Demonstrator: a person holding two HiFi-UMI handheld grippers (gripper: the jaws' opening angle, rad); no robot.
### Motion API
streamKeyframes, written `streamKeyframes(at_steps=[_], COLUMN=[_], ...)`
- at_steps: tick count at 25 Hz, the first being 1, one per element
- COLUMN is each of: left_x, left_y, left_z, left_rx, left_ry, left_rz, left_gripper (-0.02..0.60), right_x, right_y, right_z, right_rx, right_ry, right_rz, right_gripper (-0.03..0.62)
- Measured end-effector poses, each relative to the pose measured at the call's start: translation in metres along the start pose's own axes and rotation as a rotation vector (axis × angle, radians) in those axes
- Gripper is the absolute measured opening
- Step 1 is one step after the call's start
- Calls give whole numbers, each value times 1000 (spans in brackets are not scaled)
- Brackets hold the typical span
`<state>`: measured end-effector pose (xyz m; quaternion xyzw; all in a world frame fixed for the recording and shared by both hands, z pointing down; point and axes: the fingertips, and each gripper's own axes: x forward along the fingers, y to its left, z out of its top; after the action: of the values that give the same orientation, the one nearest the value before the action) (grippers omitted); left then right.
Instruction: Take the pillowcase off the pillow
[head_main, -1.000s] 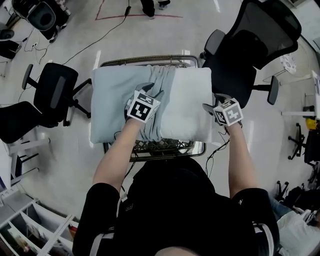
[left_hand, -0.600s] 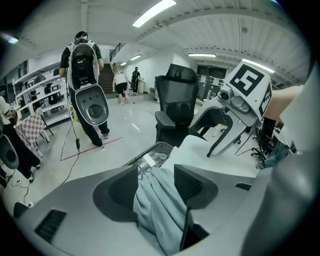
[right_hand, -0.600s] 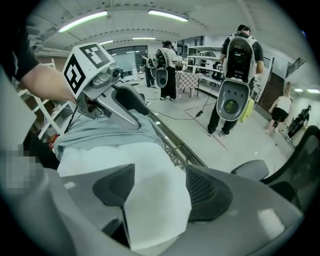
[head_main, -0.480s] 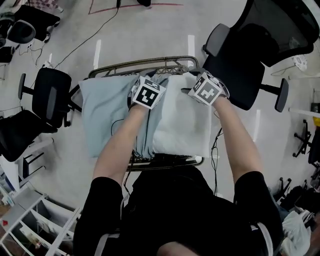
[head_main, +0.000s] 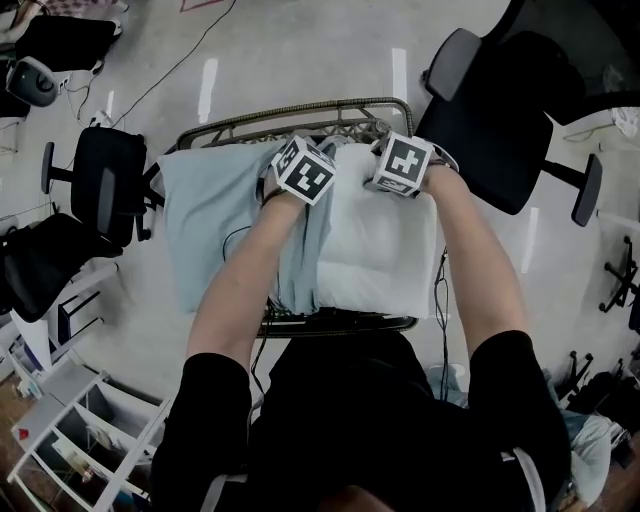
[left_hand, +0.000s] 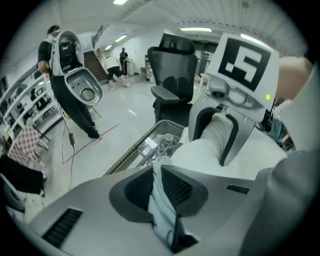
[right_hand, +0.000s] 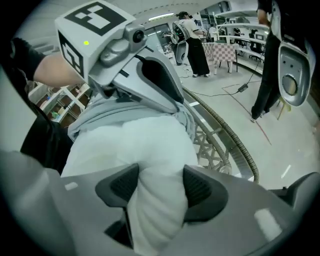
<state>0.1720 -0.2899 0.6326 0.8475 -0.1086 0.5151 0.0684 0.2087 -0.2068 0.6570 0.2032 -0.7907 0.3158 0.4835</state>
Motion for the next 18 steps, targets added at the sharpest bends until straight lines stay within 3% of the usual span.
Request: streamKeyframes(at_steps=[1,4,9,11,18], left_x=[-1,-7,-37,-55,-123], left_y=[0,-3,3,11,49], left_z=[-3,-16,-43,-55,-105], left_rx=[41,150,328,340,246], left_ry=[21,92,173,180,176], left_rz=[13,34,109,139,189], left_gripper=[41,25,19,18,18], right_x=[-2,-14,-45,-56,-85], right_y=[5,28,67,77,90], right_z=[1,-1,-21,-29,-49], right_rx=[-10,-29,-24,-17,35], right_ry=[3,30,2,-23,-92], right_rz=[4,29,91,88,58], right_gripper=[267,161,123,121,117])
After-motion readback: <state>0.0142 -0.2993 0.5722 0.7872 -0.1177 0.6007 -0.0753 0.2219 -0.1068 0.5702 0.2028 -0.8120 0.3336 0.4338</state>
